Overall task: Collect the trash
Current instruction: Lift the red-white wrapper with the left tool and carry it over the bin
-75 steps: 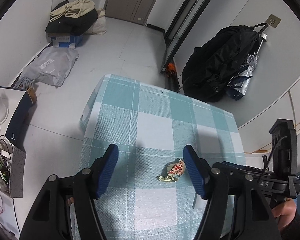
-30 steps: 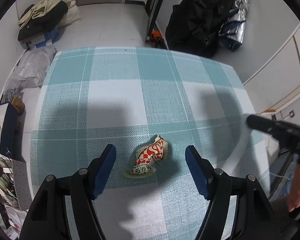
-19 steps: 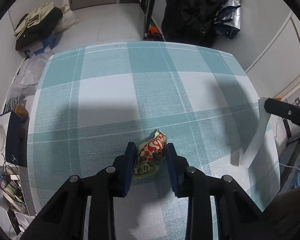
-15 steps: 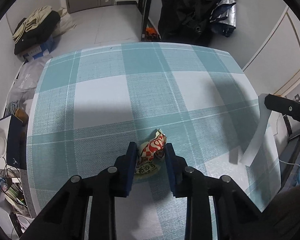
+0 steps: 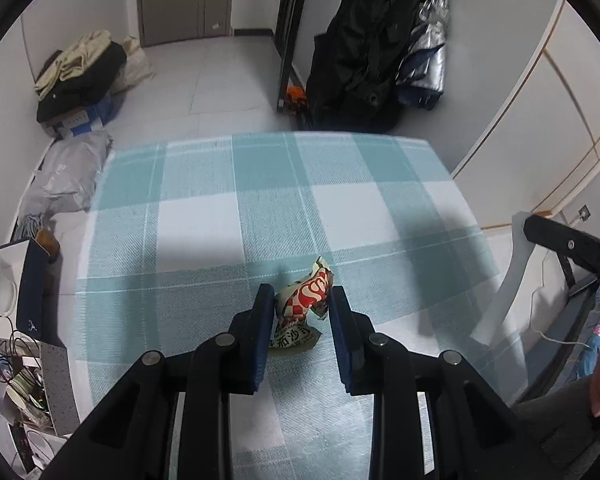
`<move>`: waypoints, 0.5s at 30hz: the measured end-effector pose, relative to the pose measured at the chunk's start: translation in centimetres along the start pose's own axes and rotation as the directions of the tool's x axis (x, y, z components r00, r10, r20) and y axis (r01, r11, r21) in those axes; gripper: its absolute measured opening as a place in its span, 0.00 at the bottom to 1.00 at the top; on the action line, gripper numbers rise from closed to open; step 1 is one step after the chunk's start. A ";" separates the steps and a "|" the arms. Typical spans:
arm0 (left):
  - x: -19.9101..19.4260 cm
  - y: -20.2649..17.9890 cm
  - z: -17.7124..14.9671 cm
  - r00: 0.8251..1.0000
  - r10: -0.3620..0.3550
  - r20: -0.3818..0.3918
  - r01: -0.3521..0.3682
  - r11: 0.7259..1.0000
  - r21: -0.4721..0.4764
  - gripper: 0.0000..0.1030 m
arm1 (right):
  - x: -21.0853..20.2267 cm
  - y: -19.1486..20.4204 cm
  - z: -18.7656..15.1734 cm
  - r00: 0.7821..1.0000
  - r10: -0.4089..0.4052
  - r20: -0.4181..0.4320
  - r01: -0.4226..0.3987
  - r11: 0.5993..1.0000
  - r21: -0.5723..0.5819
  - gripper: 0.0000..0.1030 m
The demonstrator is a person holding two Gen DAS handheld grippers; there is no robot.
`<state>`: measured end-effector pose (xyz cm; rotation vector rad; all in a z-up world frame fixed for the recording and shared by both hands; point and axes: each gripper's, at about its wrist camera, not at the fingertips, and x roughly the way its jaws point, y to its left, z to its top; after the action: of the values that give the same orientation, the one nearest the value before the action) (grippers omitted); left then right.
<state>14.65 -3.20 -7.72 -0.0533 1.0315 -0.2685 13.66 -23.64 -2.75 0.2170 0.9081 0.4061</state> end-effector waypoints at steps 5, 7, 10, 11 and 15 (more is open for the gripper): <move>-2.2 -1.1 0.1 0.998 -0.004 0.062 0.004 1.000 0.002 0.22 | -3.2 -0.2 0.3 0.996 0.029 0.084 -0.032 0.999 0.029 0.05; -3.1 -1.9 0.1 0.996 -0.006 0.087 0.006 1.000 0.004 0.22 | -4.6 -0.3 0.3 0.993 0.042 0.115 -0.046 0.998 0.039 0.05; -4.5 -3.1 0.1 0.993 -0.017 0.120 0.015 1.000 0.012 0.22 | -7.0 -0.6 0.0 0.987 0.045 0.153 -0.054 0.997 0.053 0.05; -5.1 -3.6 0.1 0.991 -0.016 0.135 0.014 1.000 0.016 0.22 | -7.6 -0.6 0.0 0.986 0.043 0.163 -0.052 0.997 0.052 0.05; -6.8 -5.1 -0.2 0.985 -0.029 0.168 0.024 0.999 0.032 0.22 | -11.0 -0.7 -0.8 0.978 0.040 0.204 -0.047 0.999 0.027 0.05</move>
<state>10.15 -6.47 -1.22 -0.0622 0.8589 -0.2984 7.20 -28.98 4.47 0.3020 0.7097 0.4024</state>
